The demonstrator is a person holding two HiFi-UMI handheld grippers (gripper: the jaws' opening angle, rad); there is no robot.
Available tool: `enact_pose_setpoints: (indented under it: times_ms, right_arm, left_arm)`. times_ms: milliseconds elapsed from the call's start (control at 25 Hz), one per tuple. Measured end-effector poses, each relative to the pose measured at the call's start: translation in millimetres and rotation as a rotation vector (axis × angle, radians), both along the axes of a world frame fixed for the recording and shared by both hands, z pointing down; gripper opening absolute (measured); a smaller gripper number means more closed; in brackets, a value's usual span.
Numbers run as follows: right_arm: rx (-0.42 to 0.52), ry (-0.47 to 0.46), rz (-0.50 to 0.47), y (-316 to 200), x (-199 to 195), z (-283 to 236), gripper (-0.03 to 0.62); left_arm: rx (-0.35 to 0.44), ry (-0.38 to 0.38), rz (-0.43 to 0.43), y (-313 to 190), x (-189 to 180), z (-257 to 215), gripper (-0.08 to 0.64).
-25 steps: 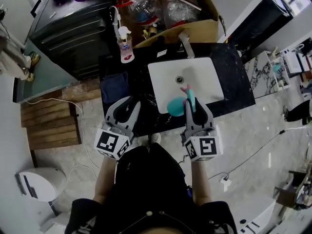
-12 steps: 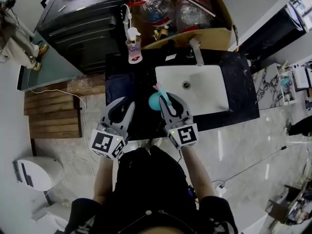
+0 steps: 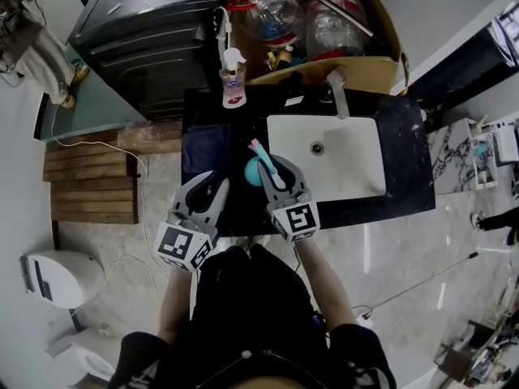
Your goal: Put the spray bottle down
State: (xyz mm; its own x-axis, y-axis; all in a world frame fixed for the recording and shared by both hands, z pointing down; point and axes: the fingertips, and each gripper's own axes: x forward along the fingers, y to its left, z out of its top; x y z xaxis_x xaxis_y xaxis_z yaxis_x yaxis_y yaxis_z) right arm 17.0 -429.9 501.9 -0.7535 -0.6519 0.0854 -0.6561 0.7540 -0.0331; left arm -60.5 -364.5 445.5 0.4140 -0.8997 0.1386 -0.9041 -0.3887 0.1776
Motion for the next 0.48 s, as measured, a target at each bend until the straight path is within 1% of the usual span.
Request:
enact_pose_setpoints:
  times_ms: [160,360,400,480]
  right_arm:
    - [0.005,0.006,-0.006,-2.5,-3.9,1.1,0.091]
    - [-0.020,0.001,-0.018,-3.5,-3.9,1.4,0.096]
    - [-0.024,0.000,-0.023,-3.5,-3.7,1.6,0.101]
    - [-0.030,-0.013,-0.032,-3.9,-3.1,-0.5,0.132]
  left_arm:
    - [-0.009,0.006,-0.002,-1.1,1.0,2.7,0.074]
    - [-0.004,0.003,0.004,-3.5,4.6,1.8,0.074]
    - [-0.002,0.003,0.006,-4.3,5.3,1.0,0.074]
    - [-0.001,0.006,0.007,-5.6,6.8,-0.1,0.074]
